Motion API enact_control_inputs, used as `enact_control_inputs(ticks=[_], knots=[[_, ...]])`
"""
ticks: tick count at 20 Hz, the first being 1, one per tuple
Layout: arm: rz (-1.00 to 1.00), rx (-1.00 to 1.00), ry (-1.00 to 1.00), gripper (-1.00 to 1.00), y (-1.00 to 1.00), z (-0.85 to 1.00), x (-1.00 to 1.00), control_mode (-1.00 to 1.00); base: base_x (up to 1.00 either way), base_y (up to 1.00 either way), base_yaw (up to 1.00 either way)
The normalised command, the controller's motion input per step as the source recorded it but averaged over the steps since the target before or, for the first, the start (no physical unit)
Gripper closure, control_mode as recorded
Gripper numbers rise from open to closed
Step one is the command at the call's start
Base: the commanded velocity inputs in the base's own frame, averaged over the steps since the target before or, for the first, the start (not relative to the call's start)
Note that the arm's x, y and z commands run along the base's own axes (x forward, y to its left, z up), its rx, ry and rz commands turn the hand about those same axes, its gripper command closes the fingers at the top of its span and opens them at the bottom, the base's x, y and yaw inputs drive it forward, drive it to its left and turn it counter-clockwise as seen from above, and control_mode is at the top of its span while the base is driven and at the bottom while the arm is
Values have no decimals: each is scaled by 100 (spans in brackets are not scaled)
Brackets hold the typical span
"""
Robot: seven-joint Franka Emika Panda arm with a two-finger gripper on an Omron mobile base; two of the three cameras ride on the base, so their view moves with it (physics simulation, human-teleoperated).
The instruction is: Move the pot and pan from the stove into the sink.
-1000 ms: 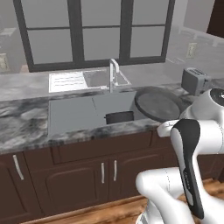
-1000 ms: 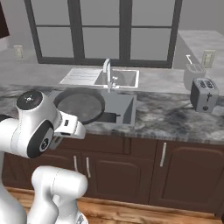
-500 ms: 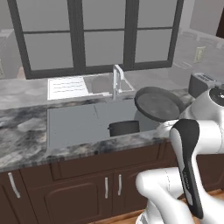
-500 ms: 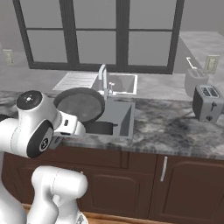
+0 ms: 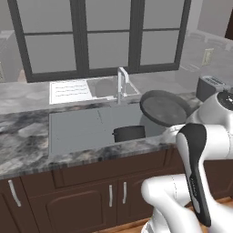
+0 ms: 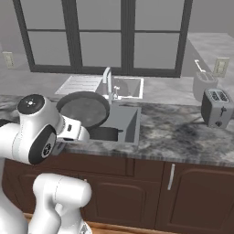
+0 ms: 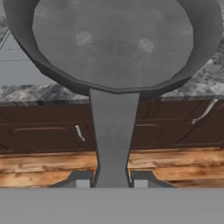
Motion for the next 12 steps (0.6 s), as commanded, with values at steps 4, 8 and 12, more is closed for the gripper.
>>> enact_control_inputs(ticks=[4, 8, 12], knots=[[4, 0, 7, 100, 0, -11, 17, -100, 0, 0, 0], [8, -1, 13, 100, 0, -8, 10, -100, 0, 0, 0], [7, 0, 11, 100, 0, -5, 14, -100, 0, 0, 0]])
